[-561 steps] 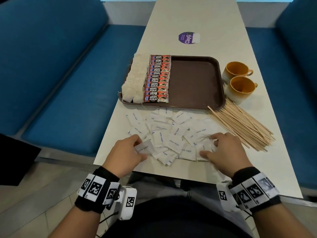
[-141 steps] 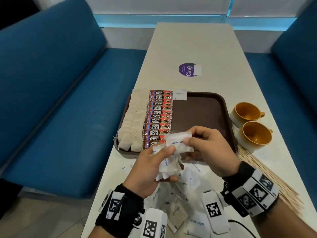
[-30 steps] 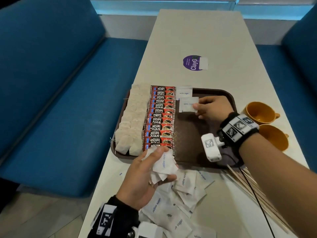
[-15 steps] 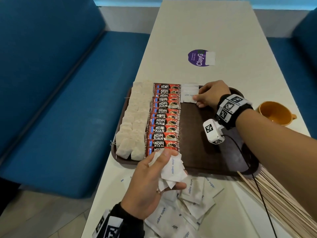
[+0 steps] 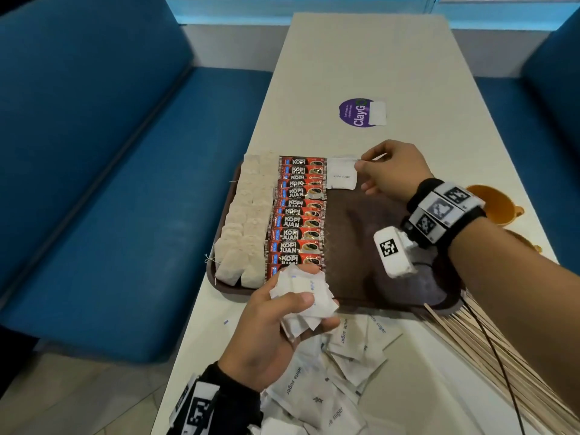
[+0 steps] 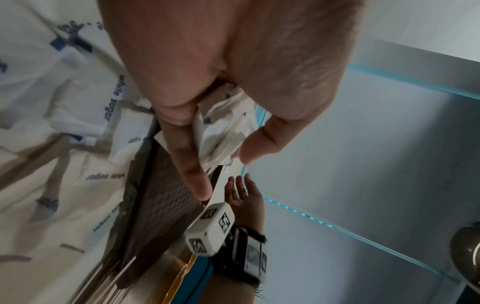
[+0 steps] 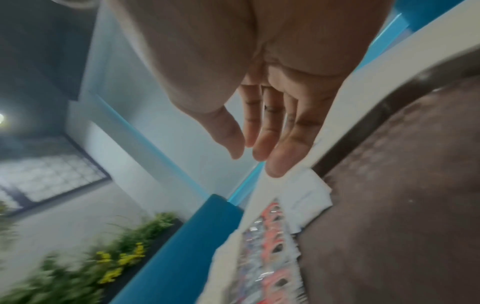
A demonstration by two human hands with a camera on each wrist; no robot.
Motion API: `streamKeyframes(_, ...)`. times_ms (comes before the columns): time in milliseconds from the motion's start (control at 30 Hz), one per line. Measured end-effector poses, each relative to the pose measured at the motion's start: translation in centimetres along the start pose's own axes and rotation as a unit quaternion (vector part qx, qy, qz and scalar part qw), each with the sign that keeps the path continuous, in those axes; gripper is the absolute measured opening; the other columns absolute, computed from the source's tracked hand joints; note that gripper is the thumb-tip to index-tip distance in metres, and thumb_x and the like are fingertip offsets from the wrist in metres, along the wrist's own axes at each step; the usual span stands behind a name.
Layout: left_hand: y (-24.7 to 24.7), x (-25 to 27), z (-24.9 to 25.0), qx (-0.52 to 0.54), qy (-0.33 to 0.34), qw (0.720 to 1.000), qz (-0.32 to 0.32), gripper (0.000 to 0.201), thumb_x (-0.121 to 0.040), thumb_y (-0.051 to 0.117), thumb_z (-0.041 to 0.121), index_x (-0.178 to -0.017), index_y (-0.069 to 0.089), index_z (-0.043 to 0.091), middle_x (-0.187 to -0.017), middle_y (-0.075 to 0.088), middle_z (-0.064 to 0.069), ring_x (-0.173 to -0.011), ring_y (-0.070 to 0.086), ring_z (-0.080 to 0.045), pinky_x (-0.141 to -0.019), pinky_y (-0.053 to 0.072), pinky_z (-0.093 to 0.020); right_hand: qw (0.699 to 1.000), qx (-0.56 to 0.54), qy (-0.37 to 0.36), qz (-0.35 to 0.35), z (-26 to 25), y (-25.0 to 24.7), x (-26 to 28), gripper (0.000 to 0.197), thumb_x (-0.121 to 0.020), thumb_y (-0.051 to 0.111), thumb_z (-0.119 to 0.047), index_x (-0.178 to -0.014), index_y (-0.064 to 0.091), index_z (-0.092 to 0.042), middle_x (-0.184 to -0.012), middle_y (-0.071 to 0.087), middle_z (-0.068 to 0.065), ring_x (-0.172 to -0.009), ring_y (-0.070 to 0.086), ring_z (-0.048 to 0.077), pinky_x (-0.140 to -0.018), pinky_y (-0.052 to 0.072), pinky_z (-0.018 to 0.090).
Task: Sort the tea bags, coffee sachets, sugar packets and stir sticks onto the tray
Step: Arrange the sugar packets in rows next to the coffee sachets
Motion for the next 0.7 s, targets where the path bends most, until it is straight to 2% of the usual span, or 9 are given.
streamKeyframes(133, 0.8, 0.5, 0.1, 0.009, 0.019, 1.0, -0.021, 0.054, -0.072, 0.058, -0.007, -0.125, 0.066, 0.003, -0.117, 0.066, -0.028, -0.103, 0.066, -0.044, -0.079, 0.059, -0.046, 0.99, -0.059, -0.079, -0.101, -2.5, -0.6, 7.8, 0.006, -0.091, 0.074, -0.012, -0.09, 0.069, -0.009, -0.081, 0.073, 0.019, -0.065, 0.069, 0.025, -0.059, 0.058, 0.033)
streamKeyframes(233, 1.7, 1.3, 0.4, 0.008, 0.04, 0.998, -0.038, 0.053, -0.074, 0.06, -0.009, -0.126, 0.066, 0.003, -0.123, 0.066, -0.029, -0.106, 0.068, -0.042, -0.079, 0.061, -0.045, 0.976, -0.081, -0.097, -0.177, -2.8, -0.5, 14.1, 0.008, -0.091, 0.075, -0.011, -0.094, 0.07, -0.005, -0.077, 0.072, 0.011, -0.065, 0.067, 0.024, -0.059, 0.056, 0.031)
streamKeyframes(333, 2.5, 2.1, 0.6, 0.001, 0.06, 0.997, -0.055, 0.051, -0.078, 0.062, -0.008, -0.127, 0.067, 0.007, -0.124, 0.069, -0.025, -0.107, 0.07, -0.037, -0.077, 0.062, -0.043, 0.976, -0.064, -0.095, -0.186, -1.3, -0.4, 18.3, 0.017, -0.085, 0.082, -0.023, -0.097, 0.072, -0.016, -0.087, 0.074, 0.008, -0.074, 0.069, 0.031, -0.069, 0.061, 0.039)
streamKeyframes(400, 2.7, 2.6, 0.7, -0.016, 0.069, 0.996, -0.054, 0.051, -0.081, 0.063, -0.005, -0.131, 0.065, 0.007, -0.127, 0.068, -0.023, -0.111, 0.07, -0.036, -0.075, 0.061, -0.039, 0.976, -0.08, -0.078, -0.188, -0.3, -0.7, 19.9, 0.021, -0.081, 0.086, -0.027, -0.098, 0.073, -0.021, -0.089, 0.074, 0.009, -0.077, 0.07, 0.031, -0.069, 0.06, 0.04)
streamKeyframes(500, 3.0, 3.1, 0.7, -0.053, 0.072, 0.995, -0.033, 0.049, -0.081, 0.068, 0.001, -0.129, 0.065, 0.007, -0.122, 0.071, -0.021, -0.104, 0.072, -0.033, -0.068, 0.059, -0.034, 0.971, -0.12, -0.048, -0.2, 0.7, -1.0, 21.4, 0.022, -0.082, 0.083, -0.021, -0.102, 0.074, -0.017, -0.086, 0.074, 0.012, -0.068, 0.065, 0.019, -0.06, 0.055, 0.03)
streamKeyframes(567, 3.0, 3.3, 0.4, -0.064, 0.074, 0.995, -0.007, 0.048, -0.079, 0.073, 0.003, -0.126, 0.067, 0.008, -0.116, 0.073, -0.02, -0.097, 0.073, -0.031, -0.064, 0.058, -0.033, 0.97, -0.12, -0.049, -0.204, 1.1, -0.9, 22.0, 0.018, -0.084, 0.082, -0.018, -0.1, 0.076, -0.014, -0.083, 0.074, 0.01, -0.066, 0.064, 0.013, -0.06, 0.053, 0.028)
streamKeyframes(633, 2.9, 3.4, 0.1, -0.068, 0.067, 0.995, 0.009, 0.05, -0.078, 0.077, 0.005, -0.127, 0.066, 0.008, -0.117, 0.072, -0.021, -0.096, 0.072, -0.031, -0.063, 0.057, -0.034, 0.972, -0.118, -0.053, -0.196, 1.6, -0.8, 22.3, 0.013, -0.085, 0.081, -0.018, -0.096, 0.077, -0.01, -0.082, 0.075, 0.009, -0.068, 0.065, 0.011, -0.062, 0.055, 0.028)
streamKeyframes(700, 2.9, 3.6, -0.3, -0.07, 0.057, 0.996, 0.017, 0.053, -0.078, 0.079, 0.008, -0.129, 0.063, 0.007, -0.122, 0.07, -0.023, -0.096, 0.07, -0.033, -0.063, 0.056, -0.034, 0.973, -0.141, -0.045, -0.175, 1.9, -0.8, 22.1, 0.011, -0.086, 0.079, -0.012, -0.094, 0.075, -0.004, -0.085, 0.076, 0.012, -0.07, 0.068, 0.014, -0.064, 0.057, 0.029)
Point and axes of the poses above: each hand's wrist, its own x-axis away from the middle knuckle, its own y-axis out of the palm, z = x × y, the point moved 4 cm from there along -x, towards the middle knuckle
